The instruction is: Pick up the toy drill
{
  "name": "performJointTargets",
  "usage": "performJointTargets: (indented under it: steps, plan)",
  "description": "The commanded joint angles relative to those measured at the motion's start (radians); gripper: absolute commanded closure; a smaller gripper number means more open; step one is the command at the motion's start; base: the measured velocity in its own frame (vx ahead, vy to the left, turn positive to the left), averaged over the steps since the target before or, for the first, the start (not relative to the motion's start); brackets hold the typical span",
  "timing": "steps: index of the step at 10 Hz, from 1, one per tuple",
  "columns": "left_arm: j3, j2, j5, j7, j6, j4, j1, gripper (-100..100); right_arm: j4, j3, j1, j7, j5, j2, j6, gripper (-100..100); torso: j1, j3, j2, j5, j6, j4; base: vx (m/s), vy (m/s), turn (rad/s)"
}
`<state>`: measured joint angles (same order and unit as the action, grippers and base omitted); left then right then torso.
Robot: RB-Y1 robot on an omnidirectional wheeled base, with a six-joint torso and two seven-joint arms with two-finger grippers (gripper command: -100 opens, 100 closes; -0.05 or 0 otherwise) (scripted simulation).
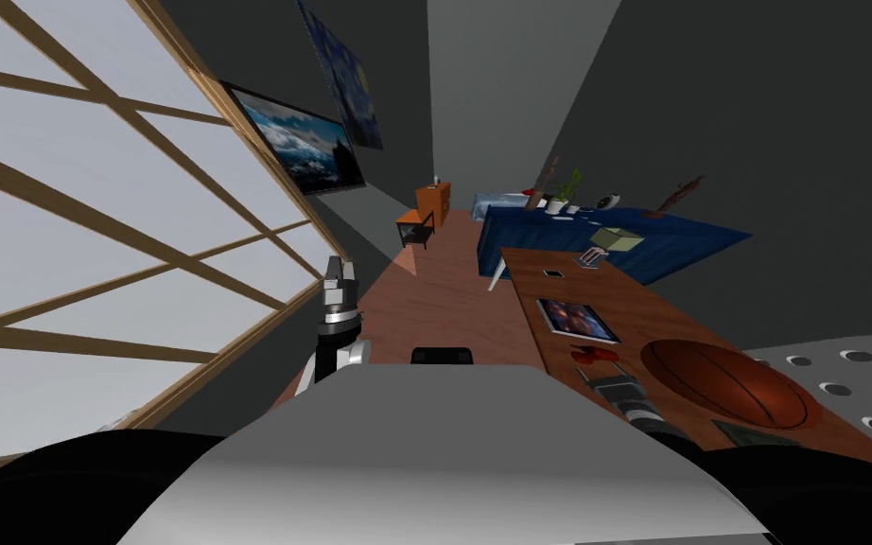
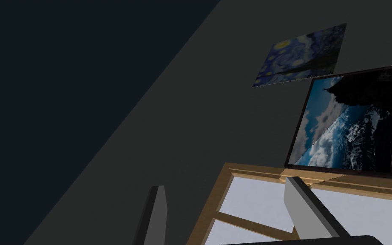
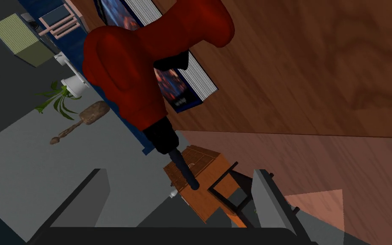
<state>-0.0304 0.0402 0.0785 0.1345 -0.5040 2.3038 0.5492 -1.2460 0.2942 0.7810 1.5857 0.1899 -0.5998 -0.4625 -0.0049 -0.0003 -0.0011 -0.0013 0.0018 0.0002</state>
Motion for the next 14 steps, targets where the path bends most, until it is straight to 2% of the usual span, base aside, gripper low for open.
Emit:
performJointTargets:
  steps: [1, 2, 3, 4, 6, 7, 10, 12, 13, 14]
  plan:
    - [0.0, 0.0, 0.0, 0.0, 0.0, 0.0, 0.0, 0, 0.02, 0.003, 0.007, 0.05, 0.005, -0.021, 0.005, -100, 0.0, 0.0, 0.0, 0.0, 0.0, 0.0, -0.034, -0.019, 0.182]
    - [0.0, 0.0, 0.0, 0.0, 0.0, 0.0, 0.0, 0, 0.02, 0.003, 0.007, 0.059, 0.005, -0.021, 0.005, -100, 0.0, 0.0, 0.0, 0.0, -0.001, 0.0, -0.027, -0.016, 0.092]
    - [0.0, 0.0, 0.0, 0.0, 0.0, 0.0, 0.0, 0, 0.041, 0.005, 0.01, 0.097, 0.01, -0.035, 0.005, -100, 0.0, 0.0, 0.0, 0.0, 0.0, 0.0, -0.031, -0.016, 0.152]
    - [0.0, 0.0, 0.0, 0.0, 0.0, 0.0, 0.0, 0, 0.041, 0.005, 0.01, 0.101, 0.01, -0.035, 0.005, -100, 0.0, 0.0, 0.0, 0.0, 0.0, 0.0, -0.027, -0.017, 0.086]
    - [0.0, 0.0, 0.0, 0.0, 0.0, 0.0, 0.0, 0, 0.078, 0.005, 0.012, 0.166, 0.016, -0.059, 0.004, -100, 0.0, 0.0, 0.0, 0.0, -0.001, 0.0, -0.033, -0.023, 0.188]
    - [0.0, 0.0, 0.0, 0.0, 0.0, 0.0, 0.0, 0, 0.078, 0.005, 0.012, 0.176, 0.016, -0.059, 0.004, -100, -0.001, 0.0, 0.0, 0.0, 0.0, 0.0, -0.031, -0.024, 0.08]
    - [0.0, 0.0, 0.0, 0.0, 0.0, 0.0, 0.0, 0, 0.117, 0.001, 0.008, 0.254, 0.021, -0.085, 0.001, -100, -0.001, -0.001, -0.001, 0.0, 0.0, 0.0, -0.02, -0.029, 0.131]
    - [0.0, 0.0, 0.0, 0.0, 0.0, 0.0, 0.0, 0, 0.13, -0.001, 0.001, 0.285, 0.022, -0.098, -0.002, -100, -0.002, -0.001, -0.002, -0.001, 0.0, 0.0, 0.001, -0.043, 0.114]
    - [0.0, 0.0, 0.0, 0.0, 0.0, 0.0, 0.0, 0, 0.128, -0.001, 0.002, 0.275, 0.022, -0.093, -0.001, -100, -0.002, -0.002, -0.003, -0.001, 0.0, -0.001, 0.009, -0.019, 0.024]
    - [0.0, 0.0, 0.0, 0.0, 0.0, 0.0, 0.0, 0, 0.129, -0.001, 0.001, 0.279, 0.022, -0.094, -0.002, 0, 0.0, -0.002, -0.003, 0.0, 0.0, -0.001, 0.0, 0.0, 0.0]
